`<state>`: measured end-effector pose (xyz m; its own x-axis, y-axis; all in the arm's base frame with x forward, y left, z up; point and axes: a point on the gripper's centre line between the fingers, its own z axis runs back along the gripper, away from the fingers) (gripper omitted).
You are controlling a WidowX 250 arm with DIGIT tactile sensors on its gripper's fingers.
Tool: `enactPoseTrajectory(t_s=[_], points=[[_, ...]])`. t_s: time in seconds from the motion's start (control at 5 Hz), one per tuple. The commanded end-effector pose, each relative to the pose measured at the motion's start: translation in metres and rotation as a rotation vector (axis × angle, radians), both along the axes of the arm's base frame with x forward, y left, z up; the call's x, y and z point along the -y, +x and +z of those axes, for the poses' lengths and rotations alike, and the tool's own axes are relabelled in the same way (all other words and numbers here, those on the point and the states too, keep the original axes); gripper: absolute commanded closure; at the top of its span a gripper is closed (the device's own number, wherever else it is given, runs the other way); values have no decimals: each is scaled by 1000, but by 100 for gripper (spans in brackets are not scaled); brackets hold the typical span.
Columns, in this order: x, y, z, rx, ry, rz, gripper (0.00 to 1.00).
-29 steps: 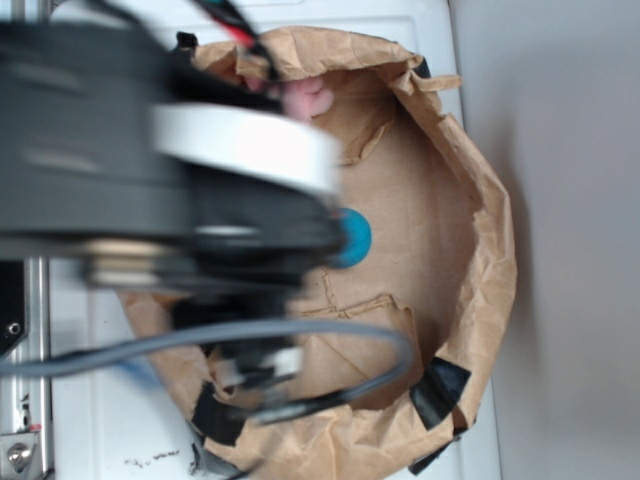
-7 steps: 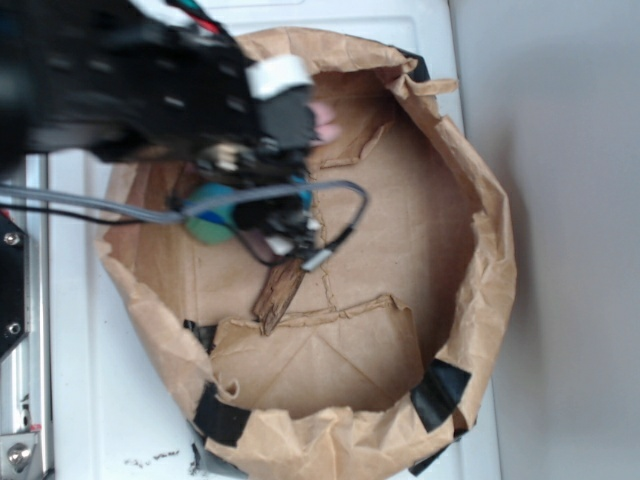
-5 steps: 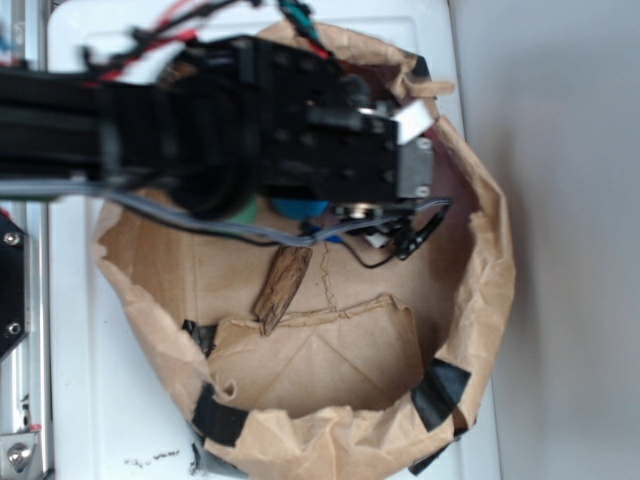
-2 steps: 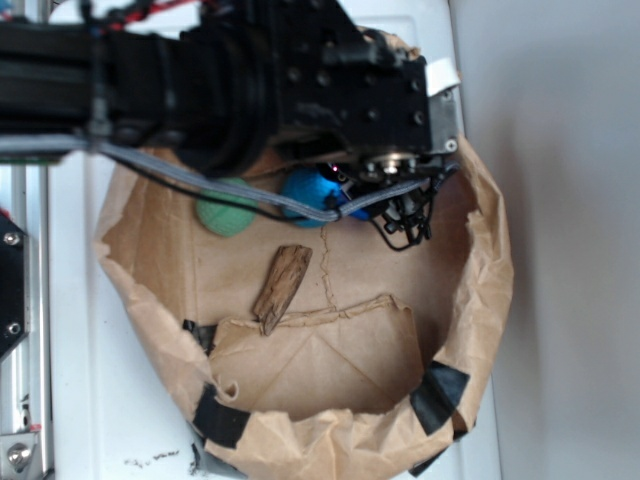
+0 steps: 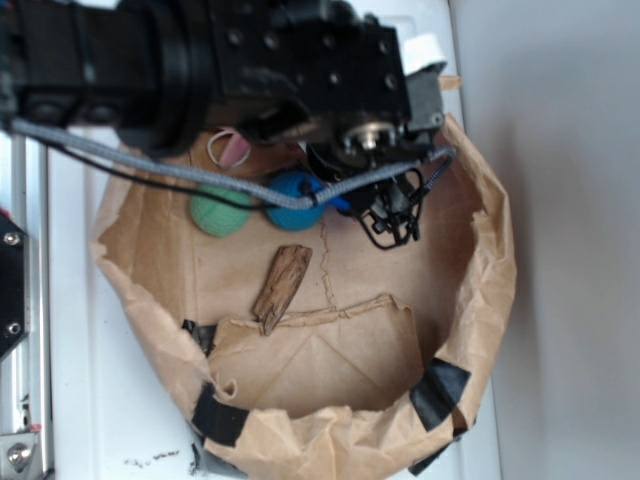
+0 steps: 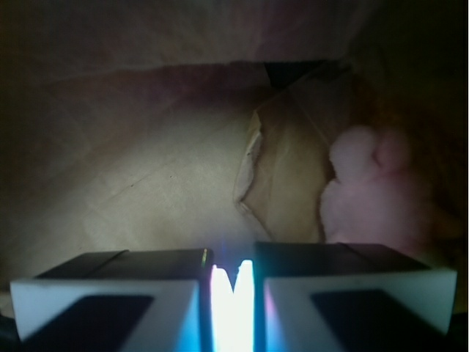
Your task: Grab the pink bunny.
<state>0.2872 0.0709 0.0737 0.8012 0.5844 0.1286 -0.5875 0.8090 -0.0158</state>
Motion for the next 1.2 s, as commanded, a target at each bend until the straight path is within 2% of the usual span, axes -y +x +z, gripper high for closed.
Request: enactPoseTrajectory(t_s=[0.0, 0.2, 0.4, 0.6, 1.0], points=[[-17, -7, 42, 19, -9, 45, 0], [-17, -8, 23, 5, 91, 109, 0], [-19, -12, 9, 25, 185, 184, 0], [-20, -17, -10, 67, 249, 211, 0], [-28, -10, -26, 86, 285, 234, 0]])
